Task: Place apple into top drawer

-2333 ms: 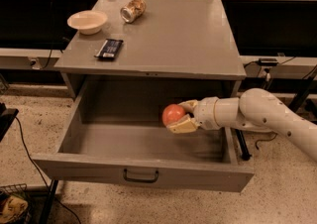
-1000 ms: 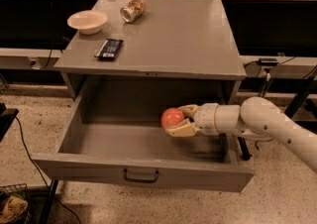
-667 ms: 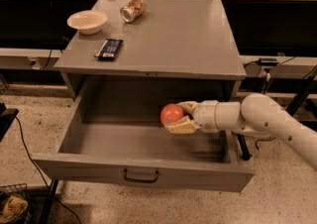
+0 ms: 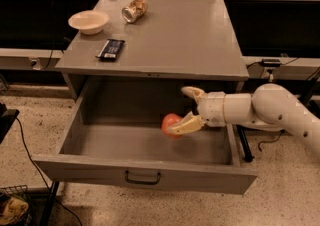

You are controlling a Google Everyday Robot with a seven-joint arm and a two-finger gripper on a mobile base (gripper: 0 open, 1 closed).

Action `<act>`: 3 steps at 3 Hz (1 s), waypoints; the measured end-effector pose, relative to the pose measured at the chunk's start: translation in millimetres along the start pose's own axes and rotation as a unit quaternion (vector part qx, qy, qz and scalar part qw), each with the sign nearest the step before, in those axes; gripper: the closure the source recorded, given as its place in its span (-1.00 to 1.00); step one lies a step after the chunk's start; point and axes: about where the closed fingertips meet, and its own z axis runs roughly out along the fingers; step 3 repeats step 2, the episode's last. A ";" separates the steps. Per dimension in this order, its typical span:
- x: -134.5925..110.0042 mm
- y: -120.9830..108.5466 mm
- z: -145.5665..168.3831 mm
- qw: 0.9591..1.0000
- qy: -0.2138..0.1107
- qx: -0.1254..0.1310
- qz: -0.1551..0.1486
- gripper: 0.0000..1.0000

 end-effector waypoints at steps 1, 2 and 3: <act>-26.8 4.9 -24.6 0.999 -0.044 0.000 -0.005 -1.00; -30.7 5.8 -28.7 0.999 -0.050 0.002 -0.004 -1.00; -30.7 5.8 -28.7 0.999 -0.050 0.002 -0.004 -1.00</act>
Offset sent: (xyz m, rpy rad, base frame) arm -0.0118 -0.0080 0.0319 0.0742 -0.0356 0.0128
